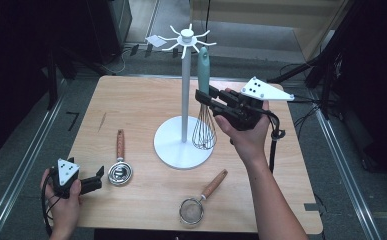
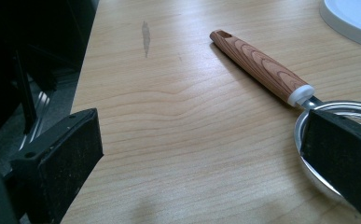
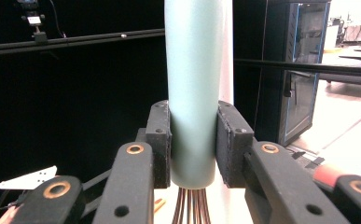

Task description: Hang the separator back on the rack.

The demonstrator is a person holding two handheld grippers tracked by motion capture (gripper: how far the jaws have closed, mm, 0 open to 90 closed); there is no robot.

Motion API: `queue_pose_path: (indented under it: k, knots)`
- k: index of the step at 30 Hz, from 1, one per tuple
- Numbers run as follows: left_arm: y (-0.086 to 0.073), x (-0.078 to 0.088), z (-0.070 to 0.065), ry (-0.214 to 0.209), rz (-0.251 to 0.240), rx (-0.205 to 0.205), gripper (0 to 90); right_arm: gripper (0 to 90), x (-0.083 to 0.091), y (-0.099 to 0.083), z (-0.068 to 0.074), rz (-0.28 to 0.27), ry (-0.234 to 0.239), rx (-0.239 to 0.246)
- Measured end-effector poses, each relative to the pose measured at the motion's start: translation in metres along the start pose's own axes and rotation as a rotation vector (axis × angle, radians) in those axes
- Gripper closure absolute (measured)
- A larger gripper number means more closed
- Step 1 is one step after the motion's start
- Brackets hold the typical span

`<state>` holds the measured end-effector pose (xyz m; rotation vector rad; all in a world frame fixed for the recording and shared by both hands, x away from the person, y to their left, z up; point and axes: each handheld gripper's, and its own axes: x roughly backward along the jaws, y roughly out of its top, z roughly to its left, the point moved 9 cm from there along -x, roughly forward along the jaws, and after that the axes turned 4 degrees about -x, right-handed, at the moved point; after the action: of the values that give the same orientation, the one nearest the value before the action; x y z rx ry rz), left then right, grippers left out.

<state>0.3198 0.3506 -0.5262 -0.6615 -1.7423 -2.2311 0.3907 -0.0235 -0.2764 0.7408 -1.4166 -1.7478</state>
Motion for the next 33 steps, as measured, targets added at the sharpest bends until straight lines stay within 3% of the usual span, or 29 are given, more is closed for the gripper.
queue_pose_path:
  k: [11, 16, 23, 28, 33]
  knots:
    - [0.000, 0.000, 0.000, 0.005, -0.001, 0.001, 0.0, 71.2, -0.008, -0.004, -0.005, 0.003, -0.012, 0.006]
    - [0.000, 0.000, 0.000, 0.009, -0.006, 0.001, 0.0, 71.0, -0.011, -0.005, -0.004, -0.009, 0.007, 0.001]
    - [0.000, 0.001, 0.000, 0.007, -0.005, -0.001, 0.0, 67.9, -0.013, -0.004, -0.006, 0.004, -0.037, 0.016]
    - [0.000, 0.001, 0.000, 0.006, -0.004, -0.005, 0.0, 66.0, -0.014, -0.007, -0.005, 0.026, -0.008, -0.023]
    - [0.001, 0.001, 0.000, 0.011, -0.011, 0.001, 0.0, 65.6, -0.010, -0.006, -0.005, 0.006, -0.011, -0.002]
